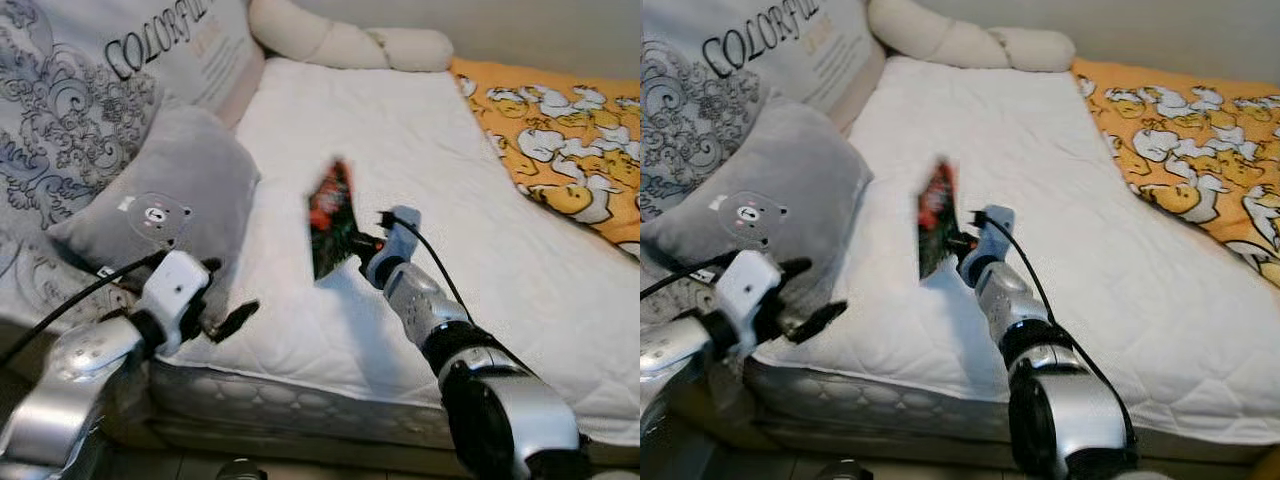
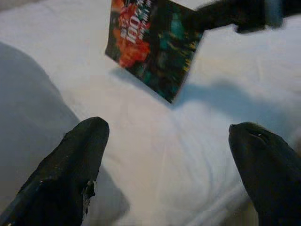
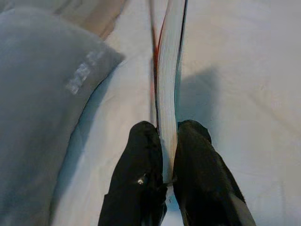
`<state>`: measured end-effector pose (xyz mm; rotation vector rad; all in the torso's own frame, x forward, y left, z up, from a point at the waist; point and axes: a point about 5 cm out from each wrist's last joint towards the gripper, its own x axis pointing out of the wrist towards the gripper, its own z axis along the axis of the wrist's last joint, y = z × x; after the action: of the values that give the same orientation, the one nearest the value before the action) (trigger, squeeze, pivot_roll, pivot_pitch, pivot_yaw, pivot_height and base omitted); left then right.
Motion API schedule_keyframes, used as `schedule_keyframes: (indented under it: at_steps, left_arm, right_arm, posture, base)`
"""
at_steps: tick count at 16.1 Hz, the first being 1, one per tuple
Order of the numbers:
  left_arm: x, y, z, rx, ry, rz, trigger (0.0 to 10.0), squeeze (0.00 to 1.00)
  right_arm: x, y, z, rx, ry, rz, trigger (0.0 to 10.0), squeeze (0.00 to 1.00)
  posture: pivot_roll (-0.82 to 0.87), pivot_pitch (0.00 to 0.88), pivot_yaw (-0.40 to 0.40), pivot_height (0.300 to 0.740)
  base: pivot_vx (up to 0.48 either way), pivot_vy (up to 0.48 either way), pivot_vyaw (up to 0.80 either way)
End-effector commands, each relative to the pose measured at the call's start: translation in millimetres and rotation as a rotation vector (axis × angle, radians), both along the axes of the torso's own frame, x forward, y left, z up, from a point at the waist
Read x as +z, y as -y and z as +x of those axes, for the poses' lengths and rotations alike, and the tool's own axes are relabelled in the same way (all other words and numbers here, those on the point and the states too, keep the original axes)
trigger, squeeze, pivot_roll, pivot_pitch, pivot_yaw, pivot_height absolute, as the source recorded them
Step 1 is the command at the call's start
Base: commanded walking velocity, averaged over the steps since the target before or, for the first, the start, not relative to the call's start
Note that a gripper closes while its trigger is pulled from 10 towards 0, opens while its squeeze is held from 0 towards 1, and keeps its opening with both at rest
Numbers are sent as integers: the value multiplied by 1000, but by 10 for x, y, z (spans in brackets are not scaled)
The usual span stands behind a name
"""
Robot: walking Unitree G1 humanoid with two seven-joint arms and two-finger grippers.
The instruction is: Clean up the room
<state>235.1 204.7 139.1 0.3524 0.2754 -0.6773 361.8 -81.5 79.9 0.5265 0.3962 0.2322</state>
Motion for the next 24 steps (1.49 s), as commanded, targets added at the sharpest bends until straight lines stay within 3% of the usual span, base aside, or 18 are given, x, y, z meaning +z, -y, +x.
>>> schedule_keyframes:
  at_steps: [1, 2, 5, 7, 9, 10, 11, 15, 19, 21, 24]
  left_arm:
    - [91, -12, -25, -16, 11, 0, 10000, 94]
    - [163, -106, -101, 12, 3, 40, 10000, 86]
    - [251, -124, -290, 23, -27, 52, 10000, 94]
    - [266, -108, -413, 17, -54, 76, 10000, 86]
    - [271, -102, -441, 22, -62, 76, 10000, 90]
    - [295, -55, -507, 27, -75, 67, 10000, 90]
    - [307, -12, -540, 28, -81, 58, 10000, 86]
    - [315, 59, -528, 29, -82, 43, 10000, 90]
    - [245, 85, -474, 43, -95, 20, 10000, 90]
    - [105, 85, -433, 64, -109, 3, 10000, 86]
    - [-95, 102, -348, 109, -102, -40, 10000, 94]
  right_arm:
    - [63, 54, 49, -58, 11, 56, 10000, 0]
    - [-64, 28, -20, -67, -65, 68, 10000, 0]
    - [-259, 61, -134, -87, -156, 52, 10000, 0]
    - [-351, 102, -191, -83, -194, 14, 10000, 0]
    - [-366, 126, -198, -89, -202, 5, 10000, 0]
    - [-375, 213, -191, -128, -214, -3, 10000, 851]
    - [-378, 275, -185, -150, -219, -26, 10000, 1000]
    - [-363, 401, -163, -173, -209, -113, 10000, 1000]
    - [-414, 553, -198, -196, -211, -170, 10000, 1000]
    - [-465, 580, -239, -191, -221, -157, 10000, 1000]
    - [-558, 538, -334, -127, -194, -64, 10000, 1000]
  posture:
    - [363, 0, -32, 740]
    - [411, 0, -38, 740]
    - [471, 65, -46, 740]
    - [494, 116, -54, 740]
    - [497, 125, -53, 740]
    - [505, 148, -55, 740]
    - [505, 152, -55, 740]
    - [505, 153, -56, 740]
    - [474, 91, -69, 740]
    - [411, 0, -83, 740]
    - [309, 0, -77, 740]
  base:
    - [0, 0, 0]
    - [0, 0, 0]
    - [0, 0, 0]
    - [0, 0, 0]
    - [0, 0, 0]
    - [0, 0, 0]
    - [0, 0, 0]
    - [0, 0, 0]
    - [0, 0, 0]
    - [0, 0, 0]
    - [0, 0, 0]
